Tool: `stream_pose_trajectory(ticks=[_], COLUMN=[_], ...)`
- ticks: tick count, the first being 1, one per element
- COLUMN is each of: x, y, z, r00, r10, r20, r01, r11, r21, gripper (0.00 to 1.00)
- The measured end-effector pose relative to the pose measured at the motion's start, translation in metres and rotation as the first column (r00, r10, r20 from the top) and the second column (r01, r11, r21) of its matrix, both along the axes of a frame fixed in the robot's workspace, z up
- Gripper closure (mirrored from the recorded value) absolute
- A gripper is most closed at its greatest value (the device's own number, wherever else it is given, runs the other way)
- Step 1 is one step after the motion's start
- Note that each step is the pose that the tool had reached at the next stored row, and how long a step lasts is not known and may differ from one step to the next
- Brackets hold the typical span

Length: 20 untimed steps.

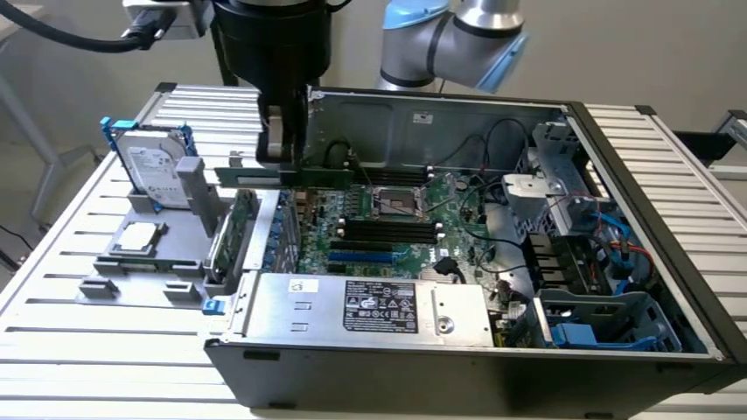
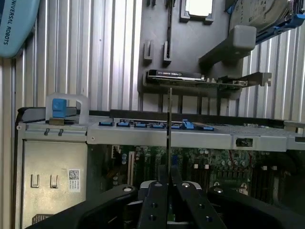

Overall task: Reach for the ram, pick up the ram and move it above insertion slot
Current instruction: 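Pick up the ram and move it above insertion slot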

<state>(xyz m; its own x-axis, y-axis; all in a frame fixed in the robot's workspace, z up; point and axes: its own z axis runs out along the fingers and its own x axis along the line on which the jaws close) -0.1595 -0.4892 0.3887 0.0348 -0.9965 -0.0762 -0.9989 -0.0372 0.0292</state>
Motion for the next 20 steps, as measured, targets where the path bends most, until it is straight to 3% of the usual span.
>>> stream_pose_trajectory(ticks=[9, 13, 16, 20], x=[0.041, 0.059, 0.071, 0.083], y=[0.0007, 0.0030, 0.0081, 0.0188], z=[0.0000, -0.0002, -0.0007, -0.0016], r00=[1.0000, 1.0000, 1.0000, 1.0000], r10=[0.000, 0.000, 0.000, 0.000], r20=[0.0000, 0.0000, 0.0000, 0.0000], r01=[0.000, 0.000, 0.000, 0.000], r11=[1.0000, 1.0000, 1.0000, 1.0000], r21=[0.0000, 0.0000, -0.0002, -0.0021], gripper=[0.86, 0.86, 0.86, 0.86])
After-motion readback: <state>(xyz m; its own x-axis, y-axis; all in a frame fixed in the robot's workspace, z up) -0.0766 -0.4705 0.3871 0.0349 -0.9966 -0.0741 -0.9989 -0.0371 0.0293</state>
